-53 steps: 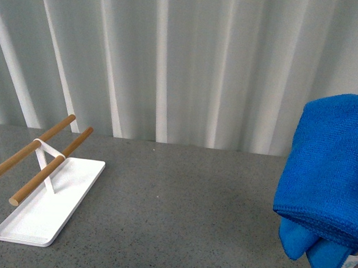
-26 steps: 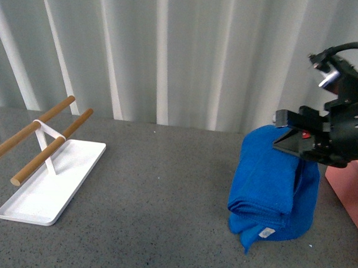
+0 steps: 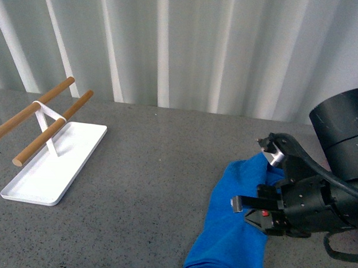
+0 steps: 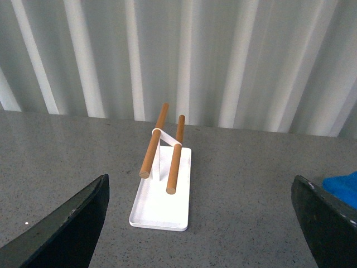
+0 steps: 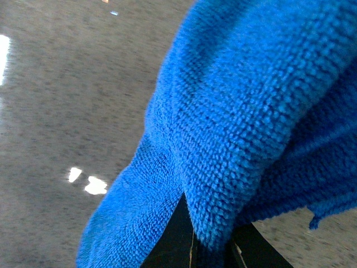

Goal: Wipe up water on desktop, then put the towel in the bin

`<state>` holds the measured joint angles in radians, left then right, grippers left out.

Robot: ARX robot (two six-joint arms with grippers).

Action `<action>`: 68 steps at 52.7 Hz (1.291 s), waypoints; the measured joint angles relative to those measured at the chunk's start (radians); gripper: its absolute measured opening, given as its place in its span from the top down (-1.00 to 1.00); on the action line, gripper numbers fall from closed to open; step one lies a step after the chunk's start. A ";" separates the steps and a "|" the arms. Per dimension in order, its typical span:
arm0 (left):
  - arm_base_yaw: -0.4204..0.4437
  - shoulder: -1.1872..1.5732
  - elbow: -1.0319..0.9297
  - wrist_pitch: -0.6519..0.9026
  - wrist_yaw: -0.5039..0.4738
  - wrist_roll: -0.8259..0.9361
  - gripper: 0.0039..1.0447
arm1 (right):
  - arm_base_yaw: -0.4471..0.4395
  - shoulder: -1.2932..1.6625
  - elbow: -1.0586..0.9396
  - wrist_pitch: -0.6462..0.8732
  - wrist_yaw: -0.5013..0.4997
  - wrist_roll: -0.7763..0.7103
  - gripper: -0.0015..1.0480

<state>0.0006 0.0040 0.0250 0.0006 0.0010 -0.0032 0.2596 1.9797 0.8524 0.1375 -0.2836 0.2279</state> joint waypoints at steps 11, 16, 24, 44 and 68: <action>0.000 0.000 0.000 0.000 0.000 0.000 -0.88 | -0.068 0.021 0.010 0.001 0.067 -0.047 0.93; 0.000 0.000 0.000 0.000 0.000 0.000 -0.88 | -0.095 0.052 0.058 -0.008 0.118 -0.086 0.93; 0.000 0.000 0.000 0.000 0.000 0.000 -0.88 | -0.116 0.113 0.142 -0.024 0.164 -0.115 0.93; 0.000 0.000 0.000 0.000 0.000 0.000 -0.88 | -0.103 0.274 0.431 -0.098 0.145 -0.155 0.93; 0.000 0.000 0.000 0.000 0.000 0.000 -0.88 | 0.077 0.269 0.428 -0.159 -0.144 -0.357 0.93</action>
<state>0.0006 0.0036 0.0250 0.0006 0.0006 -0.0032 0.3367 2.2486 1.2808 -0.0219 -0.4274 -0.1287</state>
